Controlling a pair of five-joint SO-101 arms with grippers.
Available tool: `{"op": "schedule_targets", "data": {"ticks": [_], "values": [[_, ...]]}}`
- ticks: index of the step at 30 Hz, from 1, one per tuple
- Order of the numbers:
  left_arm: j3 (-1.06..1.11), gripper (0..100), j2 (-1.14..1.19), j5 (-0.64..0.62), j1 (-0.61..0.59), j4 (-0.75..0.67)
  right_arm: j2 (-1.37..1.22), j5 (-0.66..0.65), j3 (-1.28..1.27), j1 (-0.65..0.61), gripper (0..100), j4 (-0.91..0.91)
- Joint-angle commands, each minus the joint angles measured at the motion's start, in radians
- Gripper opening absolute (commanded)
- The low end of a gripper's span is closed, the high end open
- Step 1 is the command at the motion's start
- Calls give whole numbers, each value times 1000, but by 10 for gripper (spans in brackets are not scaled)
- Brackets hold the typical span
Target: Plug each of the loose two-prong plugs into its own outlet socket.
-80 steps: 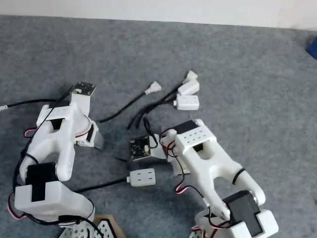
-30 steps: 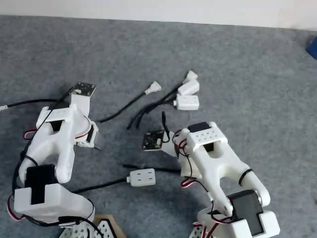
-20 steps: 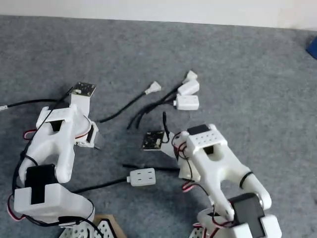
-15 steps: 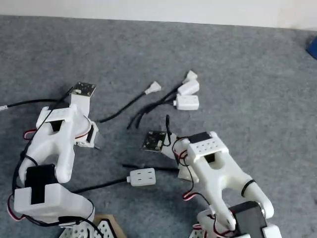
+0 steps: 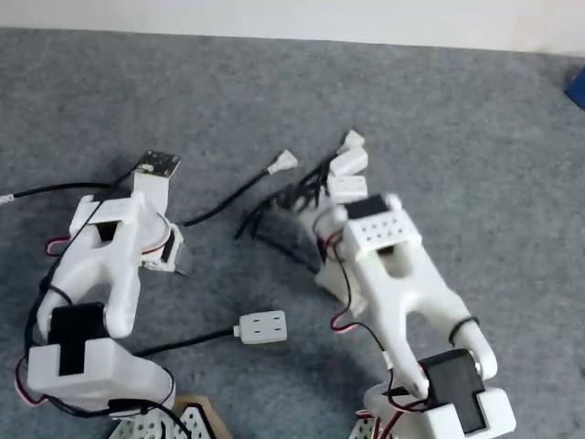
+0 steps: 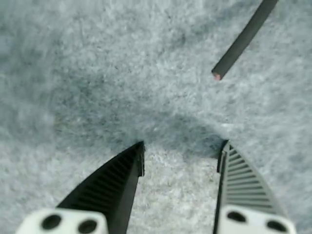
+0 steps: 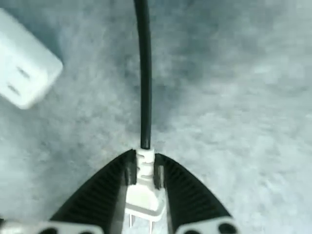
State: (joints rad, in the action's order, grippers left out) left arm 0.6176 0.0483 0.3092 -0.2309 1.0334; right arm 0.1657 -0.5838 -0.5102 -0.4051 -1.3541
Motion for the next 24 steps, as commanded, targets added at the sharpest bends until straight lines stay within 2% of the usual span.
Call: {"op": "schedule_targets", "data": {"ticks": [1, 4, 6, 9, 11, 14, 17, 21, 24], "values": [[-124, 239, -8, 6, 42, 141, 7, 157, 259, -5, 7, -166], [-302, 239, -12, 5, 61, 318, 5, 328, 429, -5, 7, -266], [-412, 239, -47, -26, 68, 405, 5, 493, 530, -7, 7, -309], [-503, 239, -208, -115, 68, 448, 5, 701, 624, -4, 7, -312], [-481, 239, -383, -138, 68, 448, 12, 787, 633, -10, 7, -277], [-317, 239, -682, -146, 93, 394, 27, 870, 598, -10, 7, -183], [-25, 242, -975, -152, 102, 235, 96, 916, 473, -44, 7, -2], [332, 243, -1314, -146, 102, 68, 285, 914, 140, -173, 7, 309], [513, 276, -1503, -146, 147, 2, 444, 879, -117, -232, 6, 522]]}}
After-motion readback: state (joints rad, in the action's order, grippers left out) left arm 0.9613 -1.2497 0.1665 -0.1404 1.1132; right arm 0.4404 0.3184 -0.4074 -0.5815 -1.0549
